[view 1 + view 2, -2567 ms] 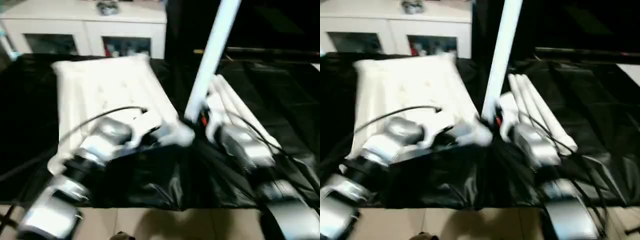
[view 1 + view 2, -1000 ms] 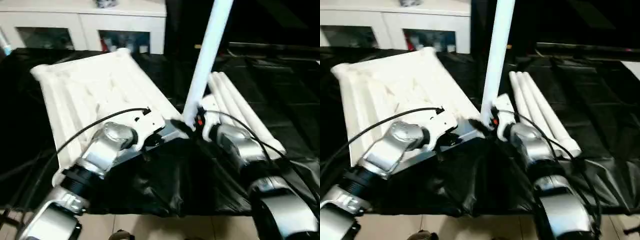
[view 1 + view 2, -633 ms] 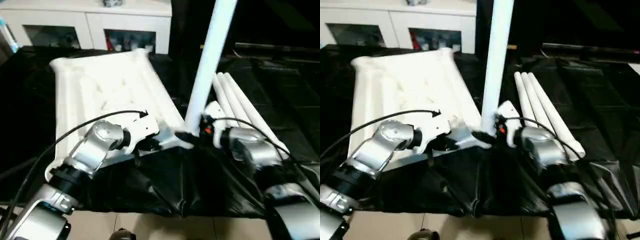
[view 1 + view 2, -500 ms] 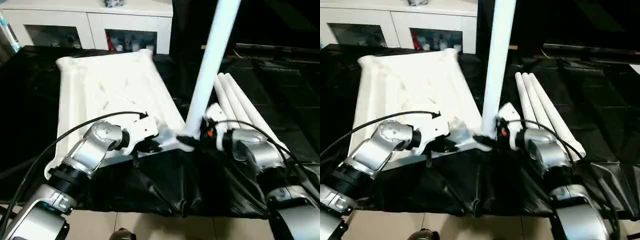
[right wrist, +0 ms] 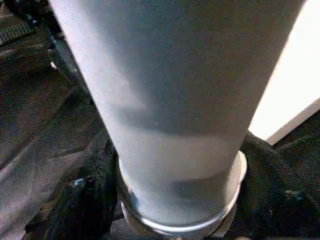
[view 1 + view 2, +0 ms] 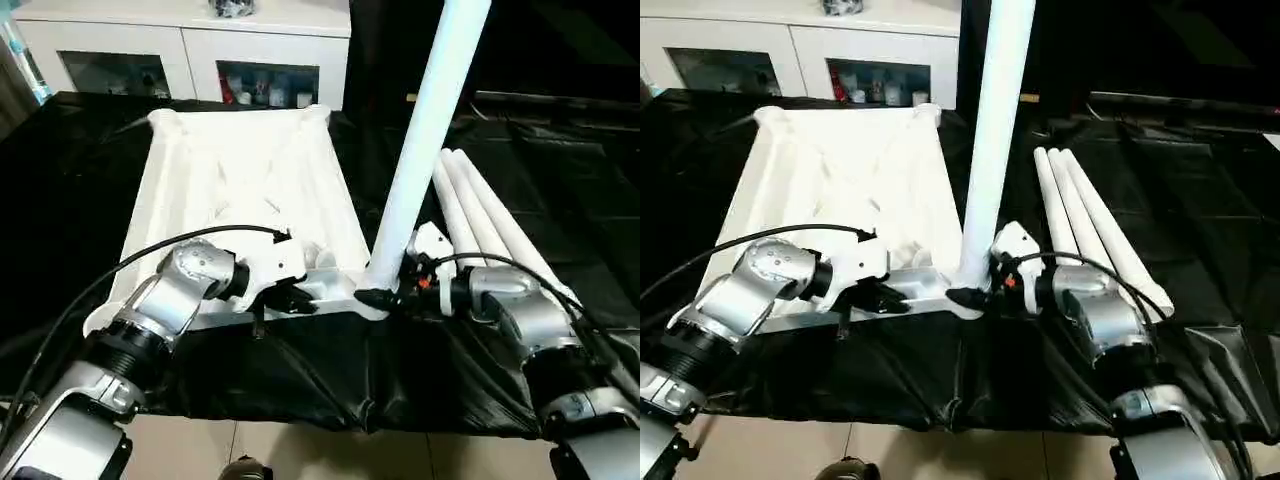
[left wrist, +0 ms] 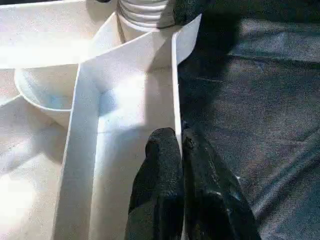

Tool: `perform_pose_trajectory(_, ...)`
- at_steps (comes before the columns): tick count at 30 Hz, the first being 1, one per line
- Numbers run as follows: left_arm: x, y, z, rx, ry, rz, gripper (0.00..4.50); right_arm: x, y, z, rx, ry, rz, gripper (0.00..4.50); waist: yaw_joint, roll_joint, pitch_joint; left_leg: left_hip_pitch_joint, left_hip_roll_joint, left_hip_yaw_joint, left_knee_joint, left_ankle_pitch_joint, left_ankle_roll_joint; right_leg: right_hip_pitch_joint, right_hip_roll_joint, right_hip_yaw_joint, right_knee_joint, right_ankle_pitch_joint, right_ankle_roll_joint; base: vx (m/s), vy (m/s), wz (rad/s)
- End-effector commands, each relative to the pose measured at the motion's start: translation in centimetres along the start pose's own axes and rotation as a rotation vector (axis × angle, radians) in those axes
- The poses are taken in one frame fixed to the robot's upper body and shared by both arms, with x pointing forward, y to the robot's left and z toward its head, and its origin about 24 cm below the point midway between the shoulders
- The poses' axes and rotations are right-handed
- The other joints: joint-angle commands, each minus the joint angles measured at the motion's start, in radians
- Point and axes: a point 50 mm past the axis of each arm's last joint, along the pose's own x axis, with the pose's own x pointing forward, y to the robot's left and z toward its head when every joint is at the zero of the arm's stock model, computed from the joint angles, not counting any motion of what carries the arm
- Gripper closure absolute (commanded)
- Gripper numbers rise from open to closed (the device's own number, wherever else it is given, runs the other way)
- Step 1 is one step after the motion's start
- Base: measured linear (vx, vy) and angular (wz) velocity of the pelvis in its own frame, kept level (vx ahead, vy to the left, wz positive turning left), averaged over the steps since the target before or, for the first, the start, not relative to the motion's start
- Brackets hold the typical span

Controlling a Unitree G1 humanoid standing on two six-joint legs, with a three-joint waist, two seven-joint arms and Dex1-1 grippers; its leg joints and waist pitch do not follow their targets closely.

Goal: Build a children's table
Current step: Insert table leg to table base, then rotate leg to tighten

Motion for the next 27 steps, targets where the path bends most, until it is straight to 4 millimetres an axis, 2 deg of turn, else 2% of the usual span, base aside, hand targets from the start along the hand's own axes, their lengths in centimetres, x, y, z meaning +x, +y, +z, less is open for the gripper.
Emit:
perform_pose_trajectory(1, 0.8, 0.6, 1.8, 0.004, -0.058, 0.048, 4.50, 0.8, -0.1, -0.1, 0.035, -0.032, -0.072, 1.73, -0.003, 0.005, -0.069, 0.027, 0.050, -0.011, -0.078, -0.286, -0.004, 0.043, -0.056, 0.036, -0.065, -0.183, -0.246, 0.000, 0.000, 0.00)
perform_pose_trajectory(5, 1.4, 1.4, 2.4, -0.039, -0.074, 0.144, 4.50, 1.7, -0.8, -0.3, 0.085, -0.049, -0.216, 1.74, -0.007, 0.003, -0.067, 0.030, 0.048, -0.015, -0.080, -0.314, -0.025, 0.042, -0.059, 0.036, -0.076, -0.266, -0.221, 0.000, 0.000, 0.00)
perform_pose_trajectory(6, 1.8, 1.9, 2.8, -0.069, -0.074, 0.209, 4.50, 2.5, -1.2, -0.5, 0.139, -0.059, -0.338, 1.74, -0.014, 0.005, -0.063, 0.029, 0.047, -0.015, -0.082, -0.328, -0.034, 0.036, -0.059, 0.037, -0.078, -0.296, -0.215, 0.000, 0.000, 0.00)
perform_pose_trajectory(8, 2.7, 2.3, 3.6, -0.117, -0.080, 0.304, 4.50, 4.3, -1.3, -0.6, 0.228, -0.072, -0.473, 1.74, -0.020, 0.003, -0.065, 0.033, 0.045, -0.019, -0.082, -0.355, -0.050, 0.037, -0.062, 0.034, -0.085, -0.353, -0.197, 0.000, 0.000, 0.00)
perform_pose_trajectory(10, 3.0, 2.4, 3.9, -0.126, -0.074, 0.342, 4.50, 5.0, -1.3, -0.6, 0.252, -0.070, -0.515, 1.75, -0.026, 0.007, -0.066, 0.029, 0.046, -0.020, -0.082, -0.347, -0.049, 0.038, -0.062, 0.035, -0.085, -0.346, -0.193, 0.000, 0.000, 0.00)
perform_pose_trajectory(13, 3.8, 2.2, 4.7, -0.159, -0.072, 0.413, 4.50, 6.8, -1.0, 0.0, 0.289, -0.072, -0.600, 1.75, -0.030, 0.006, -0.068, 0.027, 0.044, -0.016, -0.081, -0.324, -0.036, 0.038, -0.057, 0.036, -0.082, -0.289, -0.197, 0.000, 0.000, 0.00)
perform_pose_trajectory(16, 4.4, 1.8, 5.2, -0.157, -0.079, 0.416, 4.50, 7.8, -0.6, 0.5, 0.276, -0.077, -0.614, 1.75, -0.030, 0.005, -0.070, 0.028, 0.044, -0.015, -0.080, -0.307, -0.028, 0.039, -0.057, 0.035, -0.080, -0.269, -0.205, 0.000, 0.000, 0.00)
perform_pose_trajectory(17, 4.8, 1.5, 5.4, -0.151, -0.088, 0.407, 4.50, 8.3, -0.4, 0.8, 0.272, -0.084, -0.615, 1.40, -0.027, 0.001, -0.071, 0.025, 0.043, -0.013, -0.078, -0.278, -0.012, 0.042, -0.055, 0.035, -0.078, -0.228, -0.206, 0.000, 0.000, 0.00)
perform_pose_trajectory(18, 4.9, 1.4, 5.4, -0.149, -0.091, 0.402, 4.50, 8.4, -0.4, 0.9, 0.271, -0.087, -0.614, 1.05, -0.028, -0.002, -0.072, 0.023, 0.044, -0.013, -0.078, -0.266, -0.009, 0.043, -0.056, 0.035, -0.074, -0.209, -0.210, 0.000, 0.000, 0.00)
perform_pose_trajectory(21, 5.1, 1.0, 5.3, -0.137, -0.092, 0.369, 4.50, 8.8, -0.2, 1.2, 0.265, -0.099, -0.595, 1.02, -0.029, 0.005, -0.073, 0.022, 0.043, -0.012, -0.076, -0.239, 0.005, 0.046, -0.051, 0.034, -0.068, -0.142, -0.225, 0.000, 0.000, 0.00)
perform_pose_trajectory(22, 5.1, 0.9, 5.2, -0.137, -0.087, 0.363, 4.50, 8.8, -0.3, 1.3, 0.261, -0.100, -0.597, 0.92, -0.029, 0.004, -0.073, 0.021, 0.043, -0.011, -0.076, -0.235, 0.008, 0.048, -0.052, 0.034, -0.067, -0.131, -0.228, 0.000, 0.000, 0.00)
perform_pose_trajectory(23, 5.0, 0.8, 5.1, -0.132, -0.085, 0.357, 4.50, 8.6, -0.4, 1.3, 0.242, -0.097, -0.598, 0.63, -0.029, 0.004, -0.074, 0.022, 0.043, -0.011, -0.075, -0.226, 0.012, 0.049, -0.051, 0.033, -0.065, -0.112, -0.233, 0.000, 0.000, 0.00)
perform_pose_trajectory(27, 4.6, 0.5, 4.8, -0.107, -0.085, 0.317, 4.50, 7.9, -0.8, 1.3, 0.179, -0.086, -0.581, 0.56, -0.030, 0.008, -0.072, 0.025, 0.043, -0.010, -0.076, -0.243, 0.015, 0.048, -0.052, 0.034, -0.069, -0.134, -0.238, 0.000, 0.000, 0.00)
